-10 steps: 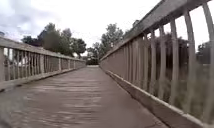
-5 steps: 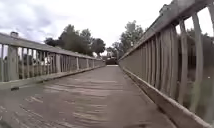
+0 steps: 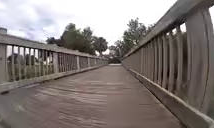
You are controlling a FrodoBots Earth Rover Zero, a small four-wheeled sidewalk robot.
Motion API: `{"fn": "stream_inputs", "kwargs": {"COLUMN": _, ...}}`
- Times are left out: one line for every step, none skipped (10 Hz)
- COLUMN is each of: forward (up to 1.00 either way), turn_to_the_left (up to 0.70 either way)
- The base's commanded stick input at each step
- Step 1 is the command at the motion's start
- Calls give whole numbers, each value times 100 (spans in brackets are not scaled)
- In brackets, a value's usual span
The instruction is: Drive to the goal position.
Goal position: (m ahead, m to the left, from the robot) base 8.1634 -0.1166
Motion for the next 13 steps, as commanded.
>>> {"fn": "stream_inputs", "kwargs": {"forward": 70, "turn_to_the_left": 0}}
{"fn": "stream_inputs", "kwargs": {"forward": 70, "turn_to_the_left": 0}}
{"fn": "stream_inputs", "kwargs": {"forward": 70, "turn_to_the_left": 0}}
{"fn": "stream_inputs", "kwargs": {"forward": 70, "turn_to_the_left": 0}}
{"fn": "stream_inputs", "kwargs": {"forward": 70, "turn_to_the_left": 0}}
{"fn": "stream_inputs", "kwargs": {"forward": 70, "turn_to_the_left": 0}}
{"fn": "stream_inputs", "kwargs": {"forward": 70, "turn_to_the_left": 0}}
{"fn": "stream_inputs", "kwargs": {"forward": 70, "turn_to_the_left": 0}}
{"fn": "stream_inputs", "kwargs": {"forward": 70, "turn_to_the_left": 0}}
{"fn": "stream_inputs", "kwargs": {"forward": 70, "turn_to_the_left": 0}}
{"fn": "stream_inputs", "kwargs": {"forward": 70, "turn_to_the_left": 0}}
{"fn": "stream_inputs", "kwargs": {"forward": 70, "turn_to_the_left": 0}}
{"fn": "stream_inputs", "kwargs": {"forward": 70, "turn_to_the_left": 0}}
